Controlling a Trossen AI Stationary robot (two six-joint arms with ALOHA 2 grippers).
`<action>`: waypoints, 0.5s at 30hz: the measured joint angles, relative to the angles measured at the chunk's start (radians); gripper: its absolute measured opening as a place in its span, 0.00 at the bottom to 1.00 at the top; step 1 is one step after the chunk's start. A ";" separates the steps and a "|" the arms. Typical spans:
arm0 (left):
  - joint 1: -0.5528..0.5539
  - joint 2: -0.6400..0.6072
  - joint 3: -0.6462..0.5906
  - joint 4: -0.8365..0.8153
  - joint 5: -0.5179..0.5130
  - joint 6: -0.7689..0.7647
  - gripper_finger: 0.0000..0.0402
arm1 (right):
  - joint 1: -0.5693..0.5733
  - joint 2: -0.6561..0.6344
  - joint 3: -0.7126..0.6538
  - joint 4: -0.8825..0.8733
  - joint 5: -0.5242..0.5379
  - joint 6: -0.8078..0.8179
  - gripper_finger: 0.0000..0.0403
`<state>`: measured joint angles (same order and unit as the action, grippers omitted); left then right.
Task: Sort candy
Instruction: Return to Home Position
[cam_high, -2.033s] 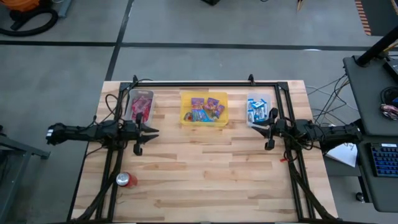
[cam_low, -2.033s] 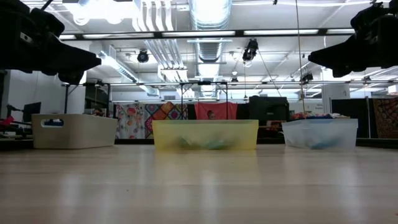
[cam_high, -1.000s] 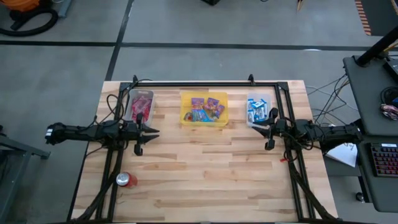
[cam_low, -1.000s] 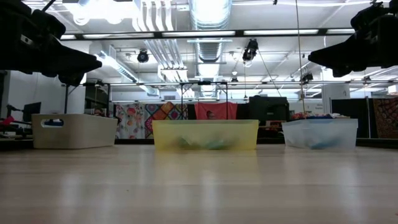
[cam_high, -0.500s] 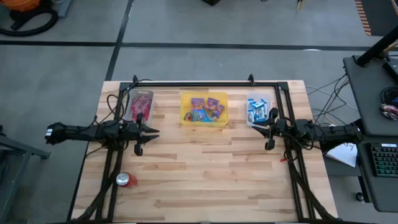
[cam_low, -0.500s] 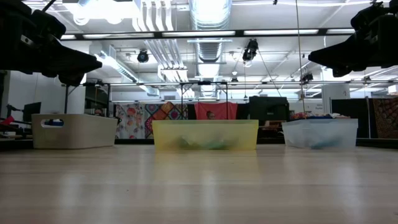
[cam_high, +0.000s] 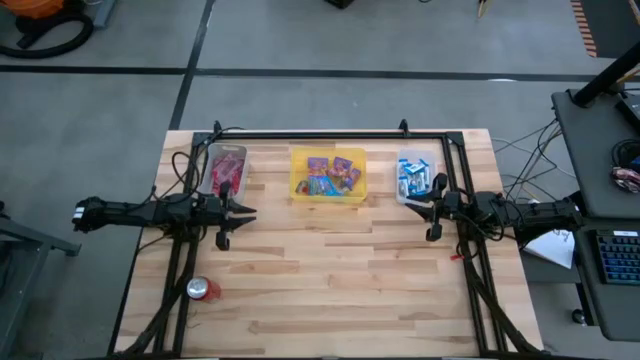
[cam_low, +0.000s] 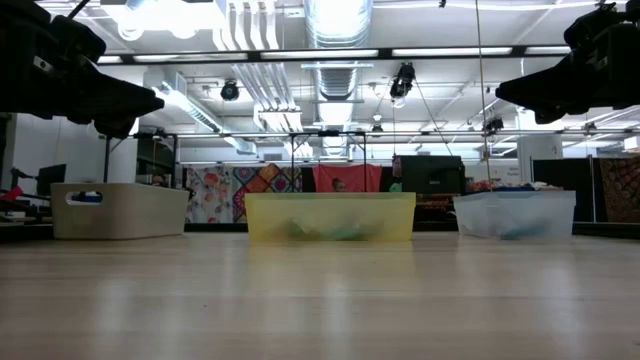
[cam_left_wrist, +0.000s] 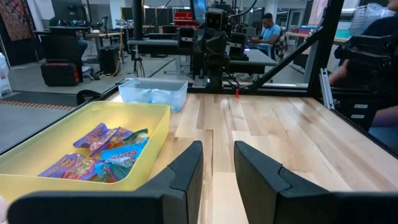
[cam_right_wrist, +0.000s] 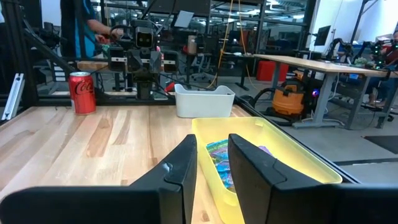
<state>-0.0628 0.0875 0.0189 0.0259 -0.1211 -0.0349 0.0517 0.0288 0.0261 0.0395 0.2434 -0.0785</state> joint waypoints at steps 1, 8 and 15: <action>0.000 0.000 0.000 0.000 0.000 0.000 0.19 | 0.000 0.000 0.000 0.000 0.000 0.000 0.21; 0.000 0.000 0.000 0.000 0.000 0.000 0.19 | 0.000 0.000 0.000 0.000 0.000 0.000 0.20; 0.000 0.000 0.000 0.000 0.000 0.000 0.19 | 0.000 0.000 0.000 0.000 0.000 0.000 0.17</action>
<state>-0.0628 0.0875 0.0193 0.0261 -0.1207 -0.0349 0.0517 0.0288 0.0264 0.0395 0.2434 -0.0787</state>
